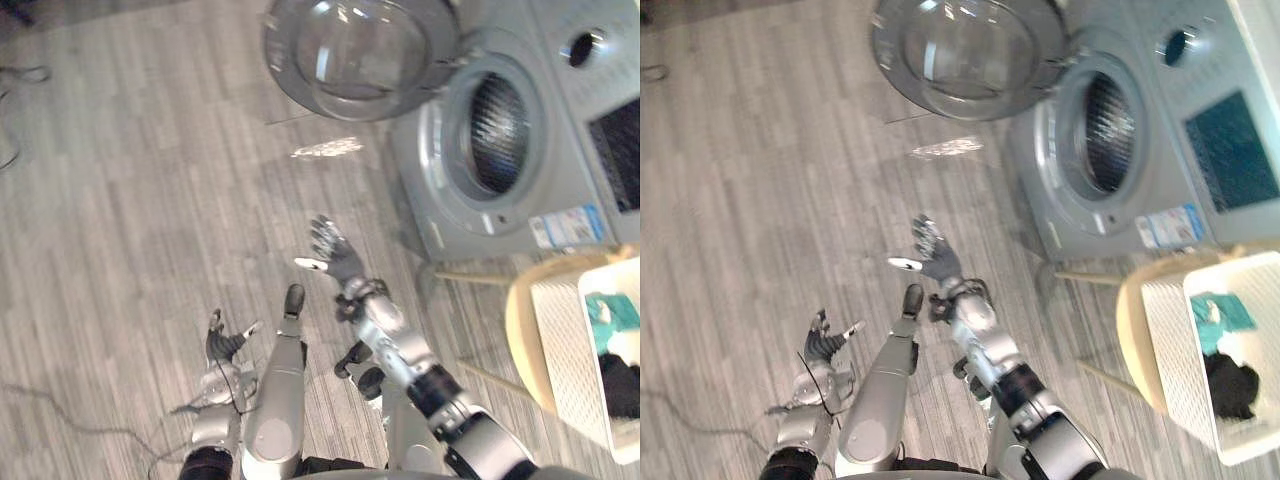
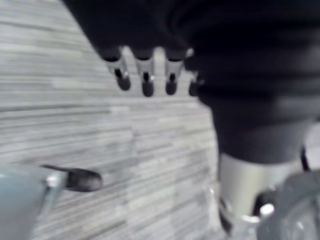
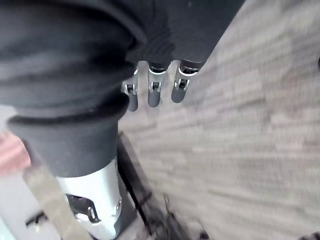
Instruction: Pick up the laundry basket with both hands and put the clothes into the washing machine.
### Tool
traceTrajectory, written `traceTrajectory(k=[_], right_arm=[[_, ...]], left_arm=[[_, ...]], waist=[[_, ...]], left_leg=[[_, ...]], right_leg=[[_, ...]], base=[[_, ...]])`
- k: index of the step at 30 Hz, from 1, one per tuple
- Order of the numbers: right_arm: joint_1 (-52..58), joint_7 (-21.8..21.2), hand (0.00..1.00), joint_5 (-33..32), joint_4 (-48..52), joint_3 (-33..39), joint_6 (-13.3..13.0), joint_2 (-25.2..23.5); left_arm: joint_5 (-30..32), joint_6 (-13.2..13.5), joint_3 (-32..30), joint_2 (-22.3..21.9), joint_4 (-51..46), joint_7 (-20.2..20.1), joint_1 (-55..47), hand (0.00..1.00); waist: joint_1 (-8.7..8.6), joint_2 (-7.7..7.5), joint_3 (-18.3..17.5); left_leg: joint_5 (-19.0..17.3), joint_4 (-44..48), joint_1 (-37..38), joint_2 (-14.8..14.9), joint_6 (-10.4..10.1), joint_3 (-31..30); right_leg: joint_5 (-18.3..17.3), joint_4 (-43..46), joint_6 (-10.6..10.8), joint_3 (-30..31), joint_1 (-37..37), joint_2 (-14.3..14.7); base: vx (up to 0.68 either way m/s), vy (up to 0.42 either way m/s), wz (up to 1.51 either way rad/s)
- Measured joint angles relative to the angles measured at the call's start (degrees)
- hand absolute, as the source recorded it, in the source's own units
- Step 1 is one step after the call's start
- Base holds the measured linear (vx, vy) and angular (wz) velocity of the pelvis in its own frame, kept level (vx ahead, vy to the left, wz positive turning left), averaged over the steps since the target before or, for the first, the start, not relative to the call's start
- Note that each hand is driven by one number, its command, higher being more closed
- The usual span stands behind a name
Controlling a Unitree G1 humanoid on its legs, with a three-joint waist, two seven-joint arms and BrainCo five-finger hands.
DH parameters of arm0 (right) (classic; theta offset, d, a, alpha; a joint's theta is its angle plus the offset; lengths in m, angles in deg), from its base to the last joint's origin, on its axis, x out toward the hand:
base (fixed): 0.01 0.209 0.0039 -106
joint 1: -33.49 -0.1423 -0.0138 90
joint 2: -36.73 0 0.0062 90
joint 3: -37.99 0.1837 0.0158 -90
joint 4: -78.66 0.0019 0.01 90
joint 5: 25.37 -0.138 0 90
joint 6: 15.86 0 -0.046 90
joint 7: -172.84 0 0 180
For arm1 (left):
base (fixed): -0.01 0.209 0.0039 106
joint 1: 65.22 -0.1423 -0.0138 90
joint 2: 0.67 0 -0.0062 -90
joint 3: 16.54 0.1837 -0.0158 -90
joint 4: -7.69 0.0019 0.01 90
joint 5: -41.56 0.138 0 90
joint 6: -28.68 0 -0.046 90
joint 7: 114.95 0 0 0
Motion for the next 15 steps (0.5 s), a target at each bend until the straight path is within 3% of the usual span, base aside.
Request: traceTrajectory(k=[3, 6, 9, 12, 15], right_arm=[[7.4, -1.47, 0.0, 1.43, 1.04, 6.83, 0.34, 4.51], [14.21, -2.66, 0.0, 1.21, 3.98, 14.87, 0.54, 6.01], [19.09, -3.54, 0.0, 0.36, 7.81, 19.97, 0.52, 5.9], [25.01, -3.66, 0.0, -0.73, 11.86, 23.94, 0.58, 4.81], [32.42, -3.74, 0.0, -1.76, 19.37, 25.18, 0.57, 0.51]], left_arm=[[0.44, 0.0, 0.55, 10.8, 6.74, -1.47, 12.76, 0.0], [0.38, -0.33, 0.78, 26.14, 22.35, -3.03, 29.75, 0.0], [-2.15, -1.8, 1.01, 36.56, 32.52, -6.2, 41.4, 0.0], [-2.62, -3.51, 0.54, 41.27, 33.1, -8.93, 49.44, 0.0], [-2.54, -4.71, -0.59, 43.73, 30.15, -9.81, 55.09, 0.0]], waist=[[-2.56, -1.73, 0.25], [-6.14, -5.38, 0.2], [-9.63, -8.16, 0.1], [-10.53, -8.18, 0.13], [-9.97, -8.18, 0.13]], left_leg=[[-0.87, 1.4, -0.05, 2.06, 0.38, 4.3], [-2.65, 4.74, -2.54, 4.45, 0.64, 7.66], [-4.85, 9.2, -7.1, 7.02, 1.05, 9.32], [-8.36, 15.79, -13.75, 10.2, 1.42, 9.28], [-11.16, 20.69, -19.71, 12.78, 1.41, 8.3]], right_leg=[[2.86, -3.06, 0.59, 4.21, -1.1, 1.89], [6.66, -7.16, 1.04, 7.54, -2.94, 4.21], [10.95, -11.52, 1.74, 9.74, -4.88, 6.35], [13.25, -14.46, 2.59, 9.94, -7.24, 8.63], [14.13, -16.03, 3.72, 9.4, -9.97, 10.46]], base=[[-0.1, 0.038, -0.88], [-0.06, 0.018, -0.82], [0.0, 0.016, -0.62], [0.06, 0.044, -0.45], [0.1, 0.029, -0.33]])
